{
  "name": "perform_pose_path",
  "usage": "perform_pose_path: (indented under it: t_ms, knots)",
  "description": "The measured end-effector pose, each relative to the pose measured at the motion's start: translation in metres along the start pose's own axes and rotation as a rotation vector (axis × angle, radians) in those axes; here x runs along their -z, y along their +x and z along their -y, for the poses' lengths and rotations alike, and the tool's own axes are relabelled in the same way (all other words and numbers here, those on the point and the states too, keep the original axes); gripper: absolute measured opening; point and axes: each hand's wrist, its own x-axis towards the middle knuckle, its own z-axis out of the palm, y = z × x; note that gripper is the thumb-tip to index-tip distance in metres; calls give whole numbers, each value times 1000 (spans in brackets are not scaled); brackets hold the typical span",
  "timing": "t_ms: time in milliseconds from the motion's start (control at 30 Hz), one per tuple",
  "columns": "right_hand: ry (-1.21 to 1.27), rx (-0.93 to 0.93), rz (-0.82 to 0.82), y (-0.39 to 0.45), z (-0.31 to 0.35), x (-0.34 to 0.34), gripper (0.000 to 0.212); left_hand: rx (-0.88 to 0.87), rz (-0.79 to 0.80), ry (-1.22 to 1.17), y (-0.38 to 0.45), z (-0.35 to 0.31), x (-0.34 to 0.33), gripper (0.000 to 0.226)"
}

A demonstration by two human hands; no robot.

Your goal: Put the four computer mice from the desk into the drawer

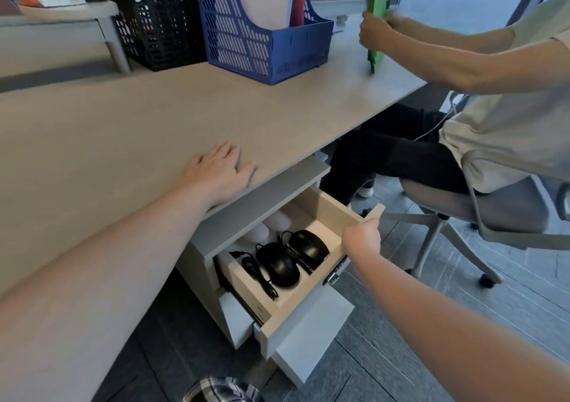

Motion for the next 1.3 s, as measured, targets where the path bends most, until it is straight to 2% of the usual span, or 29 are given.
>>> perform_pose_path:
  t_ms: [100,167,200,333,467,567,667,733,867,967,1067,1167,1300]
  knots:
    - [69,-70,12,3,12,-14,46,1,-19,-6,9,5,0,71]
    - [28,-100,32,1,21,-22,47,-1,-24,-2,14,8,1,70]
    - [98,-133,47,7,22,-28,48,-1,-23,-5,17,9,1,70]
    - [68,19,98,4,21,-48,45,-9,-22,-16,24,13,4,68]
    - [209,89,129,14,20,-66,42,-11,-26,-12,33,15,4,68]
    - [311,34,177,18,25,-72,25,-6,-24,-9,36,15,2,68]
    - [327,-24,279,24,29,-74,33,-2,-26,-17,36,15,2,68]
    - [293,-70,352,28,33,-76,29,-1,-30,-17,37,16,2,68]
    - [309,-104,372,32,36,-88,53,-1,-29,-11,38,16,1,68]
    - [111,1,343,35,37,-91,55,-1,-33,-5,38,16,-1,67]
    - [-123,127,317,34,40,-89,43,-3,-40,4,39,16,-1,68]
    - [-236,184,333,38,42,-87,38,-6,-27,-3,40,16,-1,68]
    - [-359,230,437,40,39,-67,54,-27,-52,-16,38,15,-2,68]
